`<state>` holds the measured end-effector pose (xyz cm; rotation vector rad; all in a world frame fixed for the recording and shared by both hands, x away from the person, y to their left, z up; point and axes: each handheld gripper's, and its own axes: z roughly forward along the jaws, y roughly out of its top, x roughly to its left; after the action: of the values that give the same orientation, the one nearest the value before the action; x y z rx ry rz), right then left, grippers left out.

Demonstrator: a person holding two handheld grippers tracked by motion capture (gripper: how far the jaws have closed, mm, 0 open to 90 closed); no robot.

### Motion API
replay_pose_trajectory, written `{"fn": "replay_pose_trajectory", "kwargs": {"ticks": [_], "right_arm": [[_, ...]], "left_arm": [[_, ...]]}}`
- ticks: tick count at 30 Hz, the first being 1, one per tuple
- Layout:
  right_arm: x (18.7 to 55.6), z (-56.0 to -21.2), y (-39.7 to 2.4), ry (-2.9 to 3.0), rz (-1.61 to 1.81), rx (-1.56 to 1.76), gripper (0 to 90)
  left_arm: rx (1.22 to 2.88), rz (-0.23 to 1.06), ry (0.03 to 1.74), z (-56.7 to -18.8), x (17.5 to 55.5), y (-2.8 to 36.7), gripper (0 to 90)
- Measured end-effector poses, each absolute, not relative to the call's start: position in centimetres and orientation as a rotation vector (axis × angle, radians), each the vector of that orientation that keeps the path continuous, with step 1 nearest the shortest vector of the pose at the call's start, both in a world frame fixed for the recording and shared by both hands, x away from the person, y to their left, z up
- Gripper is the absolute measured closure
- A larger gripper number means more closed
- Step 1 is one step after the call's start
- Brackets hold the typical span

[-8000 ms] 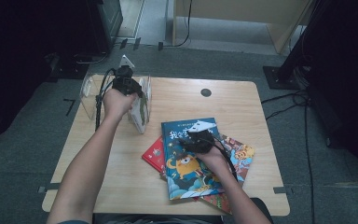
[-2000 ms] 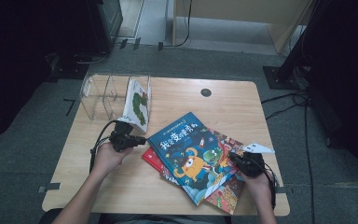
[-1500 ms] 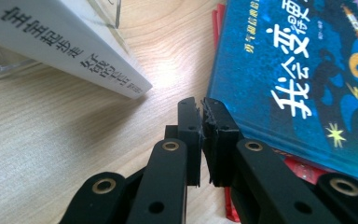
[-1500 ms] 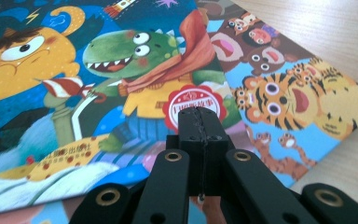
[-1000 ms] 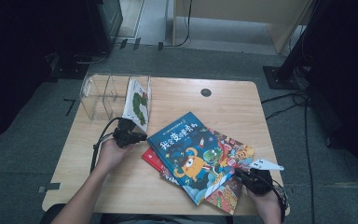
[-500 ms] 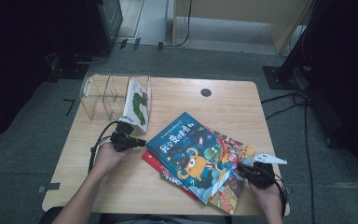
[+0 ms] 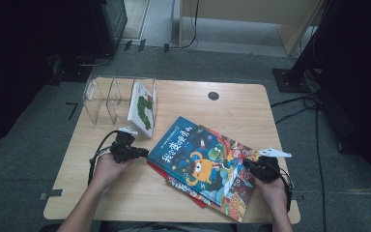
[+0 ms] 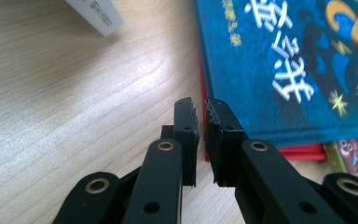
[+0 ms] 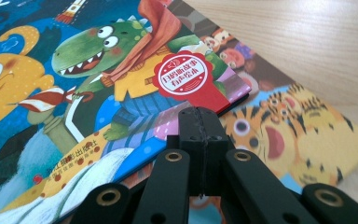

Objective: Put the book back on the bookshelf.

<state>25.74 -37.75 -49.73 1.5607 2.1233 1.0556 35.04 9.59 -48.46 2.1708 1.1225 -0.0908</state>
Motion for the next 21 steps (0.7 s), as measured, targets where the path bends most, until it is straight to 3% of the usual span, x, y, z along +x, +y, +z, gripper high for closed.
{"fn": "replay_pose_trajectory", "kwargs": {"ticks": [21], "right_arm": [[30.6,-49.7,-37.3,2.15,1.058,1.518,90.0]], "left_arm": [[2.177,-0.157,1.113,-48.2,30.9,9.0,85.6]]}}
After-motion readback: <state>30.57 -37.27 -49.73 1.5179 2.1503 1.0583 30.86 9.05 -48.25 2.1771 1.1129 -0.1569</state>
